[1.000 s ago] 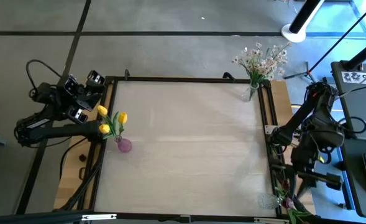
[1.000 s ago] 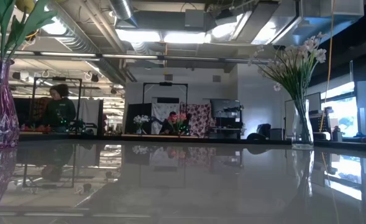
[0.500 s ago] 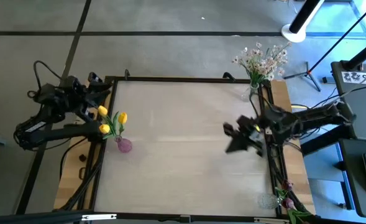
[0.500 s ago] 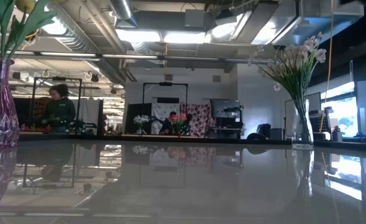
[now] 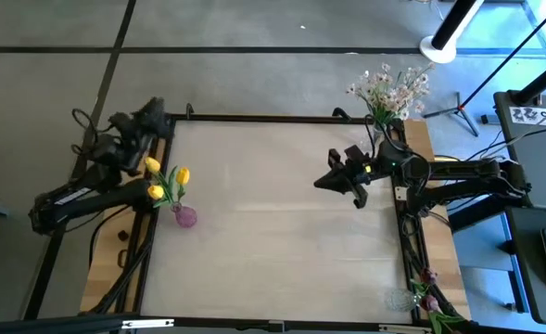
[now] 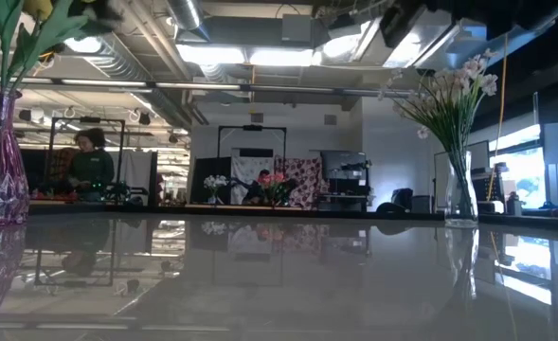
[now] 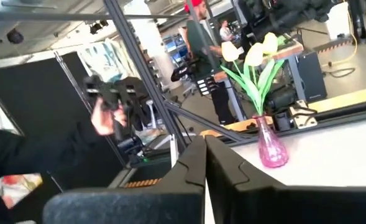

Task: Sort flowers into vase by color
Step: Return to Home Position

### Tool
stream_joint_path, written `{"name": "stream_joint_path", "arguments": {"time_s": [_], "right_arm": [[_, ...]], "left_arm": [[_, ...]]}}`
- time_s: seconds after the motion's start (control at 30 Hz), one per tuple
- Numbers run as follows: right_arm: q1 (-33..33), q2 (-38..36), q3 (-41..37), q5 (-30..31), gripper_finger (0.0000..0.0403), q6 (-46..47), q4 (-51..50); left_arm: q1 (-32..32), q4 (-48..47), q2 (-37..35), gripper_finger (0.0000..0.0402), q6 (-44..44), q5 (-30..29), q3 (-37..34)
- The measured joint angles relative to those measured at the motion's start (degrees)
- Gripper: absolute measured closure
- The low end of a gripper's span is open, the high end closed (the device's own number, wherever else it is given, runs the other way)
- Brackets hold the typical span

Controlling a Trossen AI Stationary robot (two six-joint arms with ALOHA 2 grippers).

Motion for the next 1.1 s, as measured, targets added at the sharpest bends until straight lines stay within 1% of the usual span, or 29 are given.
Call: {"name": "stream_joint_path", "arguments": {"time_s": [0.07, 0.1, 0.23, 0.37, 0.4, 0.53, 0.7, 0.77, 0.87, 0.93, 1.1], "right_arm": [[0.0, 0.0, 0.0, 0.2, 0.0401, 1.4, 0.0], [0.0, 0.0, 0.0, 0.4, 0.0401, 1.5, 0.0], [0.0, -0.1, 0.0, 1.7, 0.0401, 1.5, 0.2], [0.0, -0.1, 0.0, 1.8, 0.0402, 1.3, 0.2], [0.0, -0.1, 0.0, 1.8, 0.0402, 1.3, 0.2], [0.0, -0.1, 0.0, 1.7, 0.0402, 1.3, 0.2], [0.0, -0.1, 0.0, 2.5, 0.0402, 1.2, 0.1], [0.0, -0.1, 0.0, 3.0, 0.0402, 1.2, 0.1], [0.0, -0.1, 0.0, 3.8, 0.0402, 1.2, 0.0], [0.0, -0.1, 0.0, 3.7, 0.0402, 0.9, 0.1], [0.0, -0.1, 0.0, 1.2, 0.0402, -5.1, 2.8]], "left_arm": [[1.7, 3.2, 0.0, 0.0262, 1.6, -6.4, -2.9], [2.5, 4.0, 0.0, 0.0262, 1.8, -8.3, -4.2], [4.9, 4.1, 0.0, 0.0262, 0.7, -11.1, -9.1], [5.3, 4.3, -0.2, 0.0262, -2.4, -12.6, -13.5], [5.3, 4.2, -0.3, 0.0262, -3.7, -13.7, -14.6], [4.5, 6.2, -1.5, 0.0262, -9.1, -21.1, -19.7], [0.7, 11.3, -2.6, 0.0262, -10.9, -24.5, -24.7], [-1.2, 11.1, -2.7, 0.0262, -10.6, -28.2, -26.0], [-5.0, 10.9, -2.8, 0.0262, -9.4, -33.5, -26.0], [-7.9, 10.9, -2.8, 0.0262, -7.7, -34.7, -26.0], [-14.6, 8.7, -2.8, 0.0262, -4.8, -35.8, -26.0]]}}
